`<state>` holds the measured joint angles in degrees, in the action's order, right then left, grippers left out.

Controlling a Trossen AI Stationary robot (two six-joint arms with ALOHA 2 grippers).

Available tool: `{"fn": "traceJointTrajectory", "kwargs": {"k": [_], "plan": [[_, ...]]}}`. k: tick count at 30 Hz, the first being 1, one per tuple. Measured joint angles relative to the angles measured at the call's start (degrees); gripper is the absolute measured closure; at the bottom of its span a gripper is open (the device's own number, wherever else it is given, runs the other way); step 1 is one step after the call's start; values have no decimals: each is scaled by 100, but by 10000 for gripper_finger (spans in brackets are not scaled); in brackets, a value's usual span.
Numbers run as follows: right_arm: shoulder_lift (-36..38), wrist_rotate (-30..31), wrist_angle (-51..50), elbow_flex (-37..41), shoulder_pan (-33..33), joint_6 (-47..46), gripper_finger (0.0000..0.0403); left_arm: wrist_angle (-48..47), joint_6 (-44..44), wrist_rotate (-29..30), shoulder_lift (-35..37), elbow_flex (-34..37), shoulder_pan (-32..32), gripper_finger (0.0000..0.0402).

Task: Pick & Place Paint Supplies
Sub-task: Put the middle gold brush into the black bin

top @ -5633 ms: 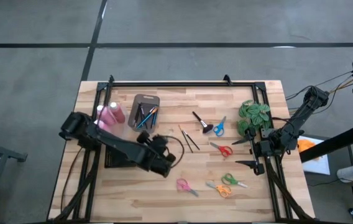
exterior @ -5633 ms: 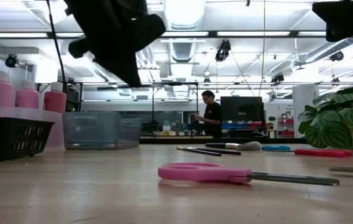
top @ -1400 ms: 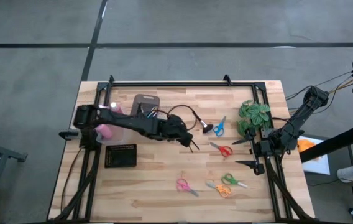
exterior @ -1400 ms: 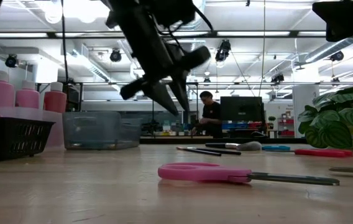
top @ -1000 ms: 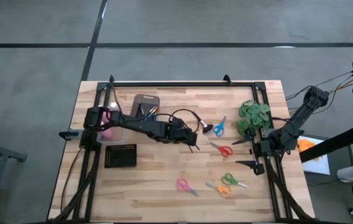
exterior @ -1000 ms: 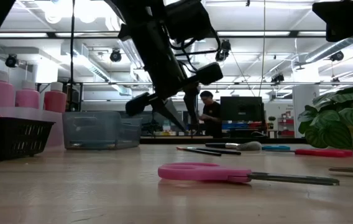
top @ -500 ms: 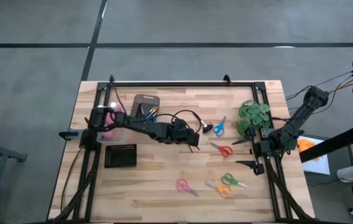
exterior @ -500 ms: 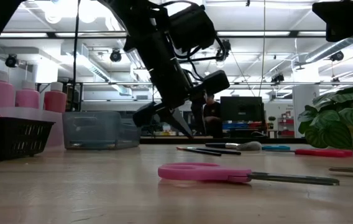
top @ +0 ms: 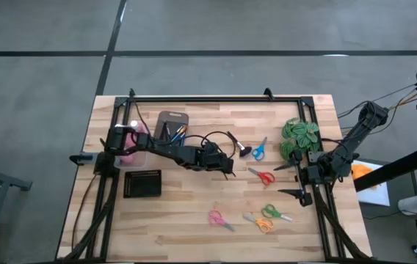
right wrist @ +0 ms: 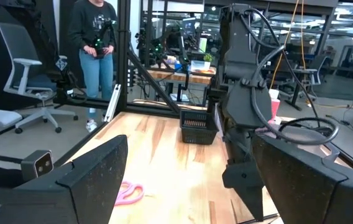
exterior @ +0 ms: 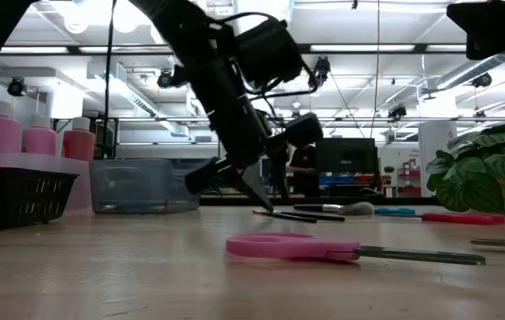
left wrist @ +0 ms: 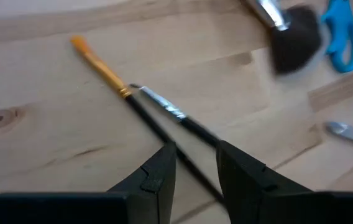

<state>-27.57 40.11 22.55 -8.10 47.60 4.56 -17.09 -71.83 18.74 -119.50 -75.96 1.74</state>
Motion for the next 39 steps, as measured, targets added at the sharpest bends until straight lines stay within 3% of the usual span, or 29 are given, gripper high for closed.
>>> {"fn": "traceJointTrajectory", "kwargs": {"k": [9,29,39], "plan": [[0,-1,-1,0,0,2,62,509,5,-151,11,361,2,284],[0,-1,2,0,-1,4,62,-403,-20,-908,149,345,-7,284],[2,-1,2,0,1,3,62,-685,284,-735,310,104,-14,284]]}}
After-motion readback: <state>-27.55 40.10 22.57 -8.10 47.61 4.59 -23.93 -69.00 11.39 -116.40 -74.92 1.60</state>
